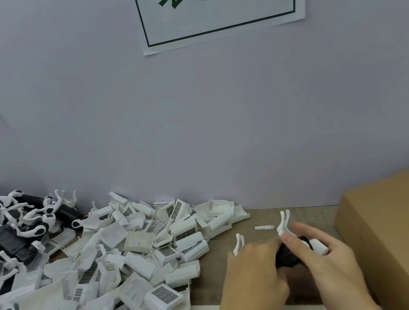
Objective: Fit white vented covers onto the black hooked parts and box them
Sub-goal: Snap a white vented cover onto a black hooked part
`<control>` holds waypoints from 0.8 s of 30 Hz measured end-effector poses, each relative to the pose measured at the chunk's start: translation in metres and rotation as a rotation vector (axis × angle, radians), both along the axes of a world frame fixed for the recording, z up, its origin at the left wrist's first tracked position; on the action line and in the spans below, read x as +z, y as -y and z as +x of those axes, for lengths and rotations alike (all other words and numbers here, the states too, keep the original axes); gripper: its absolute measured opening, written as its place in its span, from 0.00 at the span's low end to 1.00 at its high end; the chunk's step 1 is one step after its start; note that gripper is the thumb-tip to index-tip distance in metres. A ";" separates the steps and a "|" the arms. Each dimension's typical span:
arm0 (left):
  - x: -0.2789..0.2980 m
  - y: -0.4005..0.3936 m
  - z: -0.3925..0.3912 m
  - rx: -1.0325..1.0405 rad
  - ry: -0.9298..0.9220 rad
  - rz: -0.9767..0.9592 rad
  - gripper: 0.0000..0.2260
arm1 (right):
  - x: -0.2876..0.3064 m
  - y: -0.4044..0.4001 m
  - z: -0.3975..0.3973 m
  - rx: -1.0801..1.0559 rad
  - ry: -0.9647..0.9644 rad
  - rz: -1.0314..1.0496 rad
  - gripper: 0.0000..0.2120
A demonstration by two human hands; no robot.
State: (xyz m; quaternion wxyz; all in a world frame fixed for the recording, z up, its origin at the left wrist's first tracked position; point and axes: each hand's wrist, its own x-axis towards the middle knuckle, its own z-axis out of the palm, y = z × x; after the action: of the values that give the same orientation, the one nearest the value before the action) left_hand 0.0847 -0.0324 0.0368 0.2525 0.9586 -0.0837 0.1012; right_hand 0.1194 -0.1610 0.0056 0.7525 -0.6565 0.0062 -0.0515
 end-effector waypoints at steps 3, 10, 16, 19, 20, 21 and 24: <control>-0.001 0.000 0.002 -0.015 0.009 -0.018 0.17 | 0.004 0.001 0.000 -0.086 0.018 -0.025 0.23; -0.012 0.003 0.010 0.042 0.169 -0.131 0.10 | 0.003 -0.006 -0.004 -0.105 0.050 0.112 0.30; 0.002 -0.006 0.012 0.323 0.079 -1.079 0.11 | -0.005 -0.004 0.003 -0.018 -0.064 0.177 0.08; 0.010 -0.010 0.011 0.363 -0.146 -1.692 0.18 | -0.007 -0.006 0.003 0.045 -0.103 0.058 0.13; 0.012 -0.012 0.011 0.344 -0.179 -1.757 0.23 | -0.007 -0.007 0.003 0.080 -0.119 0.042 0.13; 0.012 -0.012 0.011 0.314 -0.181 -1.767 0.25 | -0.008 -0.008 0.003 0.121 -0.137 0.030 0.13; 0.010 -0.012 0.012 0.299 -0.127 -1.748 0.19 | -0.011 -0.015 0.000 0.297 -0.171 -0.041 0.05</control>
State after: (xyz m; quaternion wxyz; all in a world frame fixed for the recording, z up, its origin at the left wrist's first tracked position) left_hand 0.0968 -0.0207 0.0470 0.8823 0.4280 0.1636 0.1072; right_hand 0.1196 -0.1463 -0.0057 0.7351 -0.6674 -0.0277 0.1162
